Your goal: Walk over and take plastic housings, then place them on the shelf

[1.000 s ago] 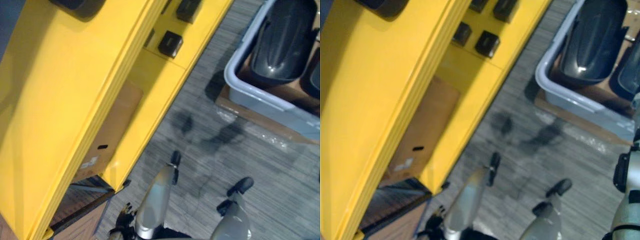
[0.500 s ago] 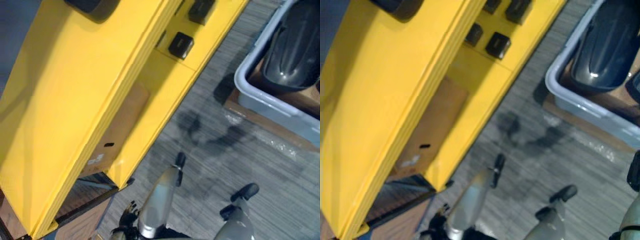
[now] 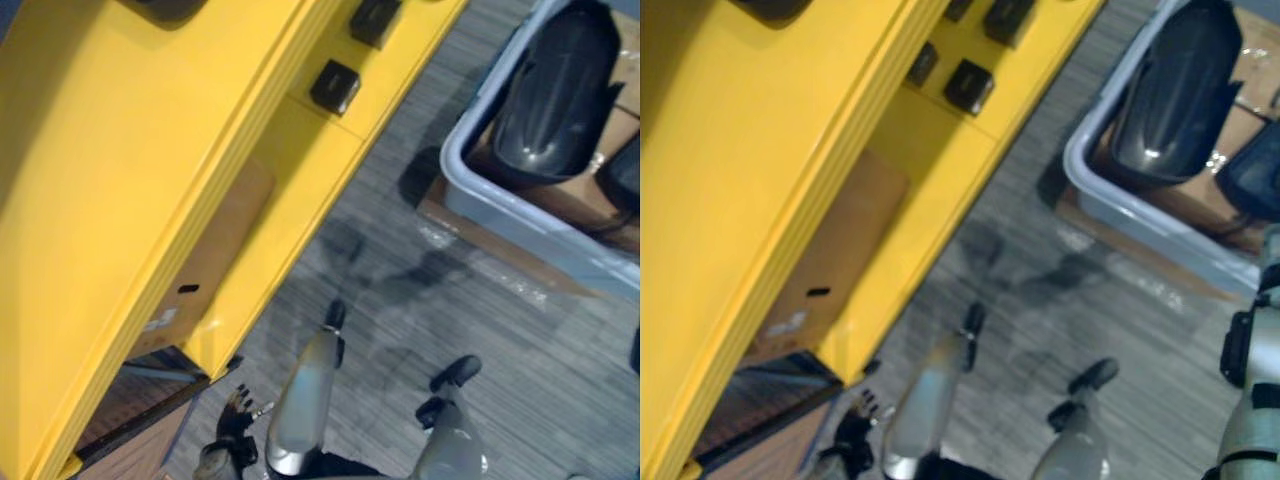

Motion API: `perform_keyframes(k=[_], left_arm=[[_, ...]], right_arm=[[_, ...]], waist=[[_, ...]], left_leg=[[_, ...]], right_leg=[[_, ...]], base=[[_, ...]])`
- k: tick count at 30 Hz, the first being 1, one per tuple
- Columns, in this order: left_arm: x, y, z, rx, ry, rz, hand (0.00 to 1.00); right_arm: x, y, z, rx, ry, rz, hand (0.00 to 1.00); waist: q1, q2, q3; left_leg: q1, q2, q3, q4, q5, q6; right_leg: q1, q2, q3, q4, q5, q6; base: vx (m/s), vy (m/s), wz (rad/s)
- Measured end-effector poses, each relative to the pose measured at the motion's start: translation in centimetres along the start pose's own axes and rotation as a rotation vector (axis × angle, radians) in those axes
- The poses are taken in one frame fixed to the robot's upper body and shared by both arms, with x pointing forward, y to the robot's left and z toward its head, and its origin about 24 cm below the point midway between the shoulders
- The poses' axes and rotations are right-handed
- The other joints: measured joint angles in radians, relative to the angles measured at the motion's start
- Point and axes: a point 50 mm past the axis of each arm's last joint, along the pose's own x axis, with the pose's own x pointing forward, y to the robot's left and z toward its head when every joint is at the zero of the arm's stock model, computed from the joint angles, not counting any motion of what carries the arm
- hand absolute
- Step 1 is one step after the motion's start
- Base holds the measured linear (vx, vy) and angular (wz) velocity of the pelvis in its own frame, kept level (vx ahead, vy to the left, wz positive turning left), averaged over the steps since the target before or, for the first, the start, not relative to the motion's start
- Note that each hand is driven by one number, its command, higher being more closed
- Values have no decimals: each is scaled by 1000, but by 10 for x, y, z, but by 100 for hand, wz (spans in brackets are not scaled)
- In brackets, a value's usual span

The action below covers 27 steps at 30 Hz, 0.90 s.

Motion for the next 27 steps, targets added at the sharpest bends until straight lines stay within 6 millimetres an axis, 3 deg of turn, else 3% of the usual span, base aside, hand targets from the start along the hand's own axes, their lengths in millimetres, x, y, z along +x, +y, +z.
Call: perform_keyframes(k=[1, 4, 7, 11, 14, 18, 19, 22, 27], left_arm=[[0, 1, 3, -6, -18, 11, 0], [1, 8, 27, 36, -152, 119, 0], [-1, 13, 59, 168, -312, 229, 0], [-5, 22, 93, 373, -461, 292, 0], [-5, 16, 94, 444, -462, 245, 0], [-3, -1, 85, 520, -429, 94, 0], [-3, -10, 82, 542, -426, 46, 0], [-1, -37, 84, 585, -456, -72, 0], [-3, -82, 111, 459, -512, -296, 0]], right_arm=[[-2, 1, 2, 2, -23, -9, 100], [-13, 10, 3, 40, -117, -39, 100], [-29, 21, -10, 72, -185, -49, 100], [-62, 41, -33, 105, -237, -15, 100], [-77, 39, -39, 114, -315, -11, 100], [-100, 38, -26, 153, -485, 5, 100], [-111, 39, -15, 176, -559, 24, 100], [-131, 39, -8, 203, -695, 73, 100], [-180, 58, 2, 235, -886, 262, 100]], waist=[[-7, -5, 1], [-41, -59, -3], [-69, -116, -22], [-114, -190, -114], [-131, -199, -177], [-160, -200, -251], [-167, -199, -256], [-175, -202, -304], [-190, -208, -342]], left_leg=[[10, 1, 3, -3, 0, 0], [66, 5, 15, -47, 14, -12], [134, 16, 21, -96, 27, -26], [208, 25, 44, -185, 53, -41], [261, 36, 69, -229, 59, -50], [301, 53, 91, -265, 65, -60], [328, 60, 103, -273, 66, -61], [341, 64, 109, -285, 67, -64], [378, 73, 108, -301, 74, -75]], right_leg=[[7, 1, 1, -2, 0, 0], [39, 5, 4, -15, -2, -2], [81, 17, 5, -24, -5, -8], [113, 30, 11, -51, -13, -15], [135, 41, 29, -68, -13, -15], [151, 61, 42, -87, -13, -15], [163, 68, 57, -91, -13, -15], [178, 76, 57, -111, -13, -15], [212, 86, 56, -119, -14, -17]], base=[[-49, -9, -19], [-36, -25, -10], [4, -37, -9], [41, -37, -13], [55, -25, -21], [38, -27, -17], [30, -32, -25], [-1, -25, -10], [-37, -10, -1]])
